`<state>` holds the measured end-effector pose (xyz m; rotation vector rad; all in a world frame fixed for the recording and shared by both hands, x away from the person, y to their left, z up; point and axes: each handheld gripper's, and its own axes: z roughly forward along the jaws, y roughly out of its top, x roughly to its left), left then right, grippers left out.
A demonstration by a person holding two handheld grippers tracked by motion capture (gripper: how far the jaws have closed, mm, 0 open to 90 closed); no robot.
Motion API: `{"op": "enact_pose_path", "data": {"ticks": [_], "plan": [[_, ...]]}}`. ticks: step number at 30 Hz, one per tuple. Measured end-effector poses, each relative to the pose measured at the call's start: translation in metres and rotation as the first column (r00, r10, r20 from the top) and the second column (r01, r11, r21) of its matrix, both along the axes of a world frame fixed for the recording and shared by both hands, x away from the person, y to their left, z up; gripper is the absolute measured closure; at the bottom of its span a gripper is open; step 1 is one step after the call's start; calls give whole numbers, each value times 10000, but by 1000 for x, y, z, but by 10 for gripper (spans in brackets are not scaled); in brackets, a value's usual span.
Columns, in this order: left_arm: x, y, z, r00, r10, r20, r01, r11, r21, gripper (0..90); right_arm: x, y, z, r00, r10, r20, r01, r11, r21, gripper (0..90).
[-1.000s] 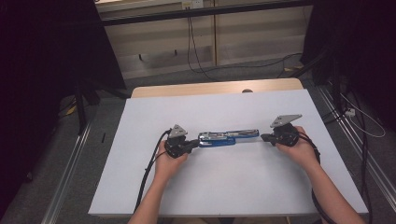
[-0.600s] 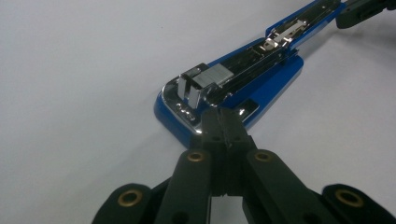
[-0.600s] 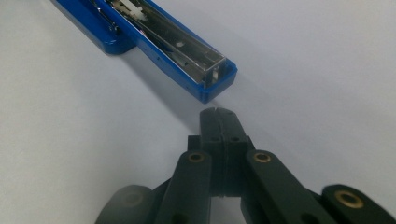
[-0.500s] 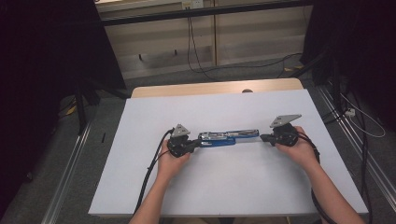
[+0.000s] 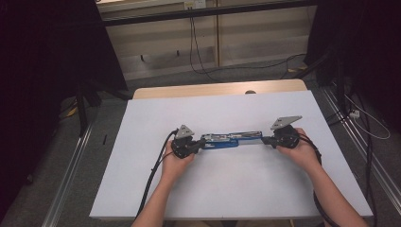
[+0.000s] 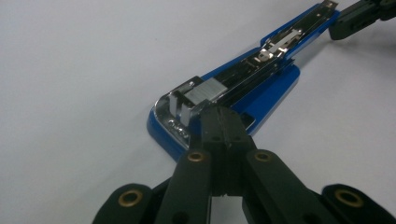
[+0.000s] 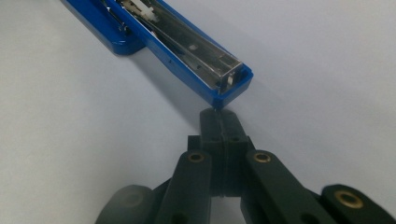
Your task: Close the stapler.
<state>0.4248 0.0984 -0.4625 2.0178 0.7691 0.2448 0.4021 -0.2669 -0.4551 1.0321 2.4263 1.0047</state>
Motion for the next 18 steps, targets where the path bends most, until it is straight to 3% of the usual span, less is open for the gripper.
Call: {"op": "enact_pose_path", "data": {"ticks": [10,18], "plan": [[-1,-2,-1,10000,-23,69,23,10000,-14,900,0,1,0,10000,66,-15,-66,10000,-26,900],[-1,-3,-1,9999,-48,117,48,10000,-29,900,1,3,2,9999,108,59,-110,9993,362,900]]}}
